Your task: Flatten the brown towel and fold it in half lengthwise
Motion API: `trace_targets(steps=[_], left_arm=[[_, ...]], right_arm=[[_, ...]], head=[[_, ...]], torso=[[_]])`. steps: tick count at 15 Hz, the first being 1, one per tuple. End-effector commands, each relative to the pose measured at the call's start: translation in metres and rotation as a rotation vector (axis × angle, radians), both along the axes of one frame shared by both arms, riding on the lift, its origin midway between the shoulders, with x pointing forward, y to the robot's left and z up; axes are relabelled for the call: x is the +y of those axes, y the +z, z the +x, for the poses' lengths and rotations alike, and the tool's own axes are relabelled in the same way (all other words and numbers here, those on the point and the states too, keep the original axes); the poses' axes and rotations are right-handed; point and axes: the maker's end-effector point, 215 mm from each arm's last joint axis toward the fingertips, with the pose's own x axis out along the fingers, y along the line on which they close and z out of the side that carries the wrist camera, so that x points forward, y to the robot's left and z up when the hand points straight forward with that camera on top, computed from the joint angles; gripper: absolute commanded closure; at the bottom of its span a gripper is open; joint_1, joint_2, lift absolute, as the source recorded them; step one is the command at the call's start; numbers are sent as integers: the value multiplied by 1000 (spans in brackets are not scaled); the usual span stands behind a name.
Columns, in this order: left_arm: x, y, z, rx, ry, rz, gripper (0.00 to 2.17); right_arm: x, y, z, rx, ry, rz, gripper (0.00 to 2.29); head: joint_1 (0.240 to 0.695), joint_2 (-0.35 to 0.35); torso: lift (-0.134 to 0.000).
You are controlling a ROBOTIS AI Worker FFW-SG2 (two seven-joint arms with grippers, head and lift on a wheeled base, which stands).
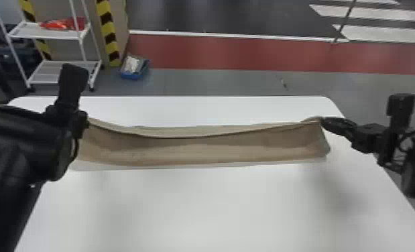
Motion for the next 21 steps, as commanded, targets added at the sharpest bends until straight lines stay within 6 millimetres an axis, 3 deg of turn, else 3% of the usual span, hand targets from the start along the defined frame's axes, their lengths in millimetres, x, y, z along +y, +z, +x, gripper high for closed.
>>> trace_targets(steps=[1, 4, 6, 8, 13, 16, 18, 19, 20, 21], left_arm=[[-10, -2, 17, -44, -27, -7, 12], [-12, -16, 27, -20, -26, 12, 39], [-6, -9, 36, -76, -23, 40, 39], [6, -9, 39, -121, -8, 57, 39], [37, -28, 15, -111, 36, 91, 39], [56, -31, 3, -109, 50, 186, 39], [54, -25, 3, -160, 33, 206, 39], [66, -17, 2, -178, 51, 246, 39], [74, -4, 3, -220, 67, 292, 39], [64, 17, 11, -333, 49, 275, 39]], right_arm=[[9, -2, 14, -32, 9, -27, 39], [5, -3, 34, -64, -32, -36, 49], [3, -5, 37, -66, -39, -39, 53], [1, -7, 31, -80, -35, -38, 53], [19, 12, 4, -196, 93, -95, 66], [54, 38, -8, -324, 212, -152, 80], [64, 37, -12, -320, 247, -120, 93], [67, 37, -13, -321, 253, -115, 103], [67, 36, -13, -320, 254, -114, 117], [67, 36, -13, -321, 252, -111, 117]], head=[[686, -98], [671, -102], [667, -102], [664, -98], [676, -65], [684, -44], [685, -21], [684, -3], [684, 3], [682, 9]], torso=[[-128], [-128], [-128], [-128], [-128], [-128], [-128], [-128], [-128], [-128]])
